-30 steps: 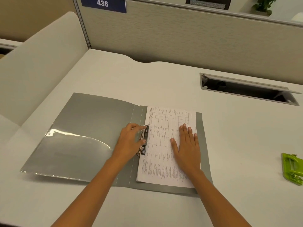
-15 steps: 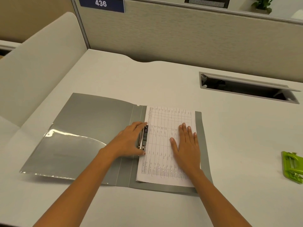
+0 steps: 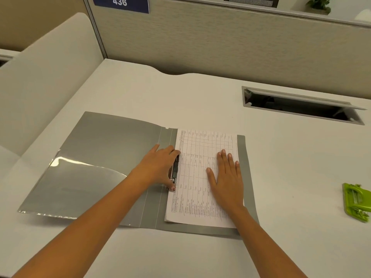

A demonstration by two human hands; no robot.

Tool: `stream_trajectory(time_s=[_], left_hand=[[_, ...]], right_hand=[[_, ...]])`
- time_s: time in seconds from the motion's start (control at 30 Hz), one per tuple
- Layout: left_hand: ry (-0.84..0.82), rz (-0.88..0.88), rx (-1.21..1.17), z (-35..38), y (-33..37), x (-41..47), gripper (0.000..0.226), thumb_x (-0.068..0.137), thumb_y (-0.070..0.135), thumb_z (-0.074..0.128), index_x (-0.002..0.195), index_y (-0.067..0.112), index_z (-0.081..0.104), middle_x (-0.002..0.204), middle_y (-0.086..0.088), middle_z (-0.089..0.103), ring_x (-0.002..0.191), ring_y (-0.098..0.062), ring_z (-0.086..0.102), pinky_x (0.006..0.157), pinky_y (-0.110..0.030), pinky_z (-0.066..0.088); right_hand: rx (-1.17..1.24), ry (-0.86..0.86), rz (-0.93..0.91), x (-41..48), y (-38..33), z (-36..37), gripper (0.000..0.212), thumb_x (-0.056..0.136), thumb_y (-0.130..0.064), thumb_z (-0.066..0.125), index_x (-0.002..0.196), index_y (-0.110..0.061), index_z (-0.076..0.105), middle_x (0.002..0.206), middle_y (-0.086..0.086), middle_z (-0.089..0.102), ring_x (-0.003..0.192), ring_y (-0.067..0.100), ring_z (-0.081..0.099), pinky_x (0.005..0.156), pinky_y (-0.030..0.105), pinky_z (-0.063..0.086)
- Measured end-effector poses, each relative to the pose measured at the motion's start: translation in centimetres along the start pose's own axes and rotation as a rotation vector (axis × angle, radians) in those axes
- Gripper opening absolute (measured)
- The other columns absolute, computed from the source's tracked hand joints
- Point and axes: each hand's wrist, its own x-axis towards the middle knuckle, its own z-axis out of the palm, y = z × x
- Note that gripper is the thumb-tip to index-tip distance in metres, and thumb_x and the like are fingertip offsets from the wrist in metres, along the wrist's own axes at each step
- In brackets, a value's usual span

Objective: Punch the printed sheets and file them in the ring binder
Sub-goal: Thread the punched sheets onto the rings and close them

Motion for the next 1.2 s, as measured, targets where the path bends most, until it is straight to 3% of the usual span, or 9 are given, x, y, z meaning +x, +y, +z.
stream_trajectory(time_s=[0.13, 0.23, 0.43, 0.67, 0.77, 0.87, 1.0, 1.1, 1.2], left_hand=[[-0.010, -0.015, 0.087, 0.0, 0.3, 0.2, 0.112, 0.057, 0.069, 0.073, 0.146, 0.020, 0.025, 0.146, 0.002, 0.035, 0.131, -0.022, 0.042, 0.117, -0.055, 0.005], [0.001, -0.006, 0.106, 0.0, 0.7, 0.5, 0.110, 0.058, 0.070, 0.072, 0.146, 0.021, 0.028, 0.151, 0.003, 0.026, 0.136, -0.022, 0.033, 0.114, -0.060, 0.000], [0.088, 0.026, -0.012, 1.8, 0.8, 0.2, 0.109, 0.062, 0.071, 0.068, 0.147, 0.018, 0.025, 0.152, 0.004, 0.024, 0.140, -0.018, 0.025, 0.114, -0.052, -0.012], [0.147, -0.059, -0.763, 3.6, 0.0, -2.1, 0.129, 0.048, 0.072, 0.073, 0.150, 0.027, 0.006, 0.154, 0.009, 0.008, 0.135, -0.006, 0.017, 0.115, -0.039, 0.023], [0.132, -0.064, -0.810, 4.2, -0.2, -3.0, 0.123, 0.059, 0.049, 0.083, 0.151, 0.027, 0.004, 0.156, 0.009, 0.008, 0.135, -0.003, 0.016, 0.115, -0.033, 0.021], [0.129, -0.050, -0.819, 4.3, -0.8, -3.1, 0.115, 0.068, 0.032, 0.083, 0.152, 0.026, 0.004, 0.157, 0.008, 0.011, 0.139, -0.004, 0.017, 0.116, -0.029, 0.019], [0.155, -0.057, -0.824, 4.3, -1.5, -2.9, 0.105, 0.073, 0.030, 0.080, 0.151, 0.032, 0.010, 0.155, 0.010, 0.020, 0.134, 0.000, 0.024, 0.111, -0.023, 0.024], [0.165, -0.056, -0.821, 4.4, -1.6, -2.8, 0.102, 0.075, 0.027, 0.079, 0.151, 0.032, 0.012, 0.154, 0.010, 0.024, 0.132, 0.002, 0.027, 0.108, -0.018, 0.026], [0.182, -0.063, -0.827, 4.6, -1.6, -2.8, 0.100, 0.074, 0.026, 0.079, 0.150, 0.032, 0.014, 0.154, 0.009, 0.025, 0.132, 0.002, 0.028, 0.107, -0.017, 0.025]], right_hand=[[0.005, -0.006, 0.006, 0.0, 0.0, 0.0, 0.070, 0.093, -0.059, 0.011, 0.151, -0.022, 0.001, 0.160, -0.005, 0.001, 0.147, 0.012, -0.003, 0.121, 0.037, 0.003], [-0.004, -0.008, 0.007, 0.0, 0.0, 0.0, 0.069, 0.094, -0.058, 0.014, 0.151, -0.022, 0.001, 0.160, -0.005, 0.001, 0.147, 0.012, -0.003, 0.121, 0.037, 0.002], [0.002, -0.007, 0.006, 0.1, 0.0, -0.1, 0.068, 0.095, -0.056, 0.015, 0.151, -0.021, 0.003, 0.160, -0.005, 0.001, 0.147, 0.012, -0.003, 0.121, 0.037, 0.003], [0.006, -0.005, 0.001, 0.1, 0.0, -0.1, 0.067, 0.096, -0.055, 0.018, 0.151, -0.020, 0.005, 0.159, -0.005, 0.002, 0.147, 0.012, -0.002, 0.121, 0.036, 0.003], [0.084, -0.007, 0.009, 0.0, -0.4, -0.5, 0.065, 0.096, -0.052, 0.024, 0.151, -0.019, 0.013, 0.159, -0.004, 0.008, 0.147, 0.014, 0.004, 0.121, 0.037, 0.006], [0.291, -0.020, -0.036, 0.0, -1.8, -1.5, 0.054, 0.094, -0.043, 0.044, 0.143, -0.020, 0.035, 0.154, -0.004, 0.026, 0.145, 0.016, 0.017, 0.119, 0.039, 0.019], [0.467, -0.145, -0.257, 0.5, -5.6, -2.5, 0.059, 0.086, -0.043, 0.061, 0.138, -0.026, 0.039, 0.150, -0.010, 0.029, 0.139, 0.008, 0.025, 0.112, 0.027, 0.025], [0.572, -0.216, -0.252, 1.6, -7.6, -2.1, 0.073, 0.079, -0.044, 0.068, 0.142, -0.022, 0.036, 0.143, -0.007, 0.033, 0.132, 0.008, 0.032, 0.108, 0.023, 0.030], [0.489, -0.212, -0.272, 2.5, -8.1, -1.4, 0.072, 0.077, -0.046, 0.070, 0.138, -0.020, 0.041, 0.132, -0.004, 0.040, 0.122, 0.010, 0.036, 0.102, 0.026, 0.039]])
